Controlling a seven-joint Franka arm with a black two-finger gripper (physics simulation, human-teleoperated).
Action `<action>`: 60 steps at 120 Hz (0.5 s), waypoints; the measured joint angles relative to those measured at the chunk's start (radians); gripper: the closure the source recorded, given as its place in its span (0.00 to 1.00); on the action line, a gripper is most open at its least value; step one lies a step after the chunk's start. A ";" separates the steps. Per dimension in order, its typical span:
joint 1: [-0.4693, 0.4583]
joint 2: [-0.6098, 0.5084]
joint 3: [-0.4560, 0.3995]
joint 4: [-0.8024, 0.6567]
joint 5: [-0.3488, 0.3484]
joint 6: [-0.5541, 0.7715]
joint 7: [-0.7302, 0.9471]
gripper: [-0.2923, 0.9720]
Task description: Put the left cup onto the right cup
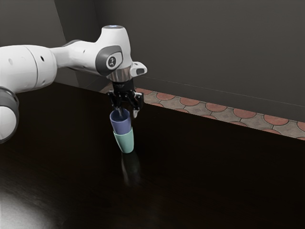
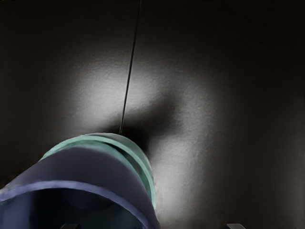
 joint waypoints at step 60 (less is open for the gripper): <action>-0.010 -0.077 0.000 -0.040 0.008 -0.009 0.002 0.25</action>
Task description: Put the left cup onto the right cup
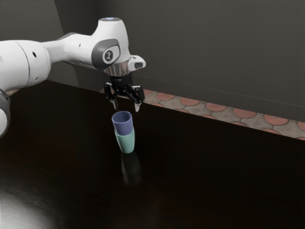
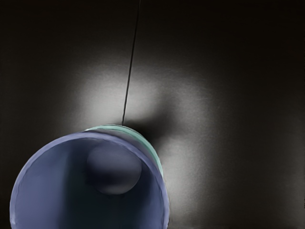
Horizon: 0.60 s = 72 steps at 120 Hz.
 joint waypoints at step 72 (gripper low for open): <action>-0.073 -0.230 0.009 -0.124 0.016 -0.031 0.067 0.23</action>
